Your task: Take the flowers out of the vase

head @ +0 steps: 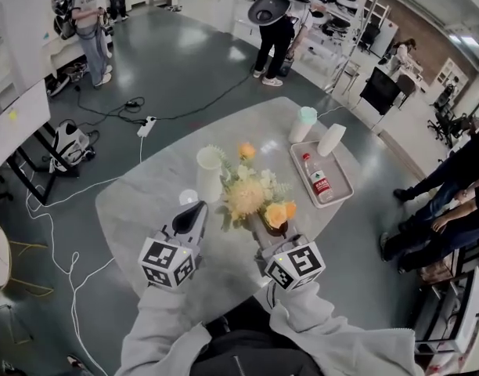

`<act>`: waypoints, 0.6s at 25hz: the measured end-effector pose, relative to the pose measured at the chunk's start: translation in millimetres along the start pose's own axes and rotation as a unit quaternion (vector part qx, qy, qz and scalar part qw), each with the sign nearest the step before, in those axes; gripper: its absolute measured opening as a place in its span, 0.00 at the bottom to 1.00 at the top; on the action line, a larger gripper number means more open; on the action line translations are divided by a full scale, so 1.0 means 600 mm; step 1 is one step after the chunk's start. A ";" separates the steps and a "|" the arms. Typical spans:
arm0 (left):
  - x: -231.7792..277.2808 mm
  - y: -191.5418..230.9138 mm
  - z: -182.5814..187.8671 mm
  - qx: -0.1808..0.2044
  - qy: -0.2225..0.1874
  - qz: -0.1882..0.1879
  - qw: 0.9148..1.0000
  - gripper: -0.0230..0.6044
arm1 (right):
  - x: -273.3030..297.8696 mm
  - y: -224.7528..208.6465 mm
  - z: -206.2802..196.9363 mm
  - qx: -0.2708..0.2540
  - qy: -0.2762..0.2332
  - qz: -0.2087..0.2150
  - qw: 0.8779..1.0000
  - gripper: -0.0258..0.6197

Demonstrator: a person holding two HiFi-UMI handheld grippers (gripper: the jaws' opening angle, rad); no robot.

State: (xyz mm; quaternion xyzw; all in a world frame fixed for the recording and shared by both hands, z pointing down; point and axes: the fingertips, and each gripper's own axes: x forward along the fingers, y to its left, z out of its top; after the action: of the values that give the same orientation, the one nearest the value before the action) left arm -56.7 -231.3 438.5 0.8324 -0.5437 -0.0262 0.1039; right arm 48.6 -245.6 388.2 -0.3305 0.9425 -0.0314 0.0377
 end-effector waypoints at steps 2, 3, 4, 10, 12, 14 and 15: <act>0.002 -0.005 -0.021 -0.013 0.007 -0.002 1.000 0.04 | -0.004 -0.003 -0.023 0.006 0.015 -0.006 1.000 0.13; 0.002 -0.008 -0.031 -0.018 0.011 -0.002 1.000 0.04 | -0.007 -0.004 -0.035 0.010 0.024 -0.009 1.000 0.13; 0.002 -0.011 -0.042 -0.021 0.016 -0.003 1.000 0.04 | -0.010 -0.004 -0.048 0.015 0.032 -0.012 0.999 0.13; 0.013 -0.025 -0.092 -0.038 0.040 -0.004 0.998 0.04 | -0.028 -0.014 -0.114 0.046 0.081 -0.026 0.995 0.13; 0.014 -0.025 -0.111 -0.048 0.048 0.000 0.998 0.04 | -0.034 -0.020 -0.134 0.058 0.093 -0.031 0.994 0.13; 0.016 -0.024 -0.125 -0.057 0.055 0.003 0.997 0.04 | -0.039 -0.027 -0.148 0.068 0.102 -0.038 0.992 0.13; 0.018 -0.025 -0.130 -0.060 0.058 0.004 0.997 0.05 | -0.041 -0.030 -0.153 0.071 0.105 -0.041 0.991 0.13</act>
State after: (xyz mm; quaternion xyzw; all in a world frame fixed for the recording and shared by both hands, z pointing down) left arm -26.9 -224.1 512.5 0.8226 -0.5377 -0.0100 0.1850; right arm 70.5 -241.2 482.4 -0.3602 0.9222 -0.1348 -0.0397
